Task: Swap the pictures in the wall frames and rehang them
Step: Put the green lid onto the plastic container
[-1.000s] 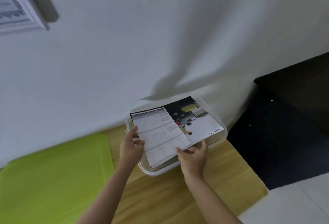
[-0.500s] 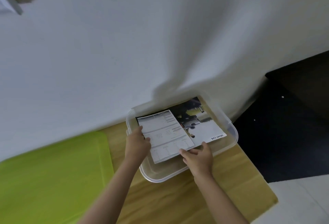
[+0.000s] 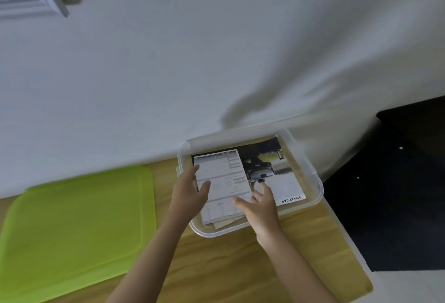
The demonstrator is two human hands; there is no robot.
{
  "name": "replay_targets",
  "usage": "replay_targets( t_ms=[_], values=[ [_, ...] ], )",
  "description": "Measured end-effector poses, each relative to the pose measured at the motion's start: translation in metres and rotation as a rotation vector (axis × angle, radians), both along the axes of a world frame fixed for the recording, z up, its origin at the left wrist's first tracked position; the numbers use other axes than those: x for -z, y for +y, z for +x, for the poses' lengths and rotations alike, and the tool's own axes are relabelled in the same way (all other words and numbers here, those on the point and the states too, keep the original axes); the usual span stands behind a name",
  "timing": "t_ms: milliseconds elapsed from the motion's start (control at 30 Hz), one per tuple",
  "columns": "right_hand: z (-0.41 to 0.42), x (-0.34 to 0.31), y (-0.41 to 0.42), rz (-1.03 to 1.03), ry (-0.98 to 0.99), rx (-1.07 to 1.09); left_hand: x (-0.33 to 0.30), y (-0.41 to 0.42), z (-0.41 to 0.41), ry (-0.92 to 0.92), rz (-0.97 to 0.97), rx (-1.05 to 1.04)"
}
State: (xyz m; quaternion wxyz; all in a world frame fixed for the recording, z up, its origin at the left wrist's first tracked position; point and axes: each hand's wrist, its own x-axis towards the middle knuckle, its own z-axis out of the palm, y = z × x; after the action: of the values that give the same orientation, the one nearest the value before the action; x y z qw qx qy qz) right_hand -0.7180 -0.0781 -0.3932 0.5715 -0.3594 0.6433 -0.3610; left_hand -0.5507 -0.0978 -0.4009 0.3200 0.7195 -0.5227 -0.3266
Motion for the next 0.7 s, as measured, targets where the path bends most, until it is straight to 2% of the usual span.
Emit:
replay_targets(
  t_ms=[133, 433, 567, 700],
  values=[
    [0.024, -0.006, 0.006, -0.068, -0.007, -0.072, 0.002, 0.030, 0.020, 0.069, -0.101, -0.164],
    [0.138, -0.009, 0.033, -0.230, 0.025, -0.325, 0.019, 0.091, 0.139, 0.003, -0.087, -0.428],
    [0.191, 0.010, 0.043, -0.206, 0.188, -0.390, 0.026, 0.120, 0.213, -0.066, -0.008, -0.480],
    [0.224, 0.034, 0.045, -0.144, 0.483, -0.409, 0.034, 0.150, 0.284, -0.140, 0.120, -0.557]
  ],
)
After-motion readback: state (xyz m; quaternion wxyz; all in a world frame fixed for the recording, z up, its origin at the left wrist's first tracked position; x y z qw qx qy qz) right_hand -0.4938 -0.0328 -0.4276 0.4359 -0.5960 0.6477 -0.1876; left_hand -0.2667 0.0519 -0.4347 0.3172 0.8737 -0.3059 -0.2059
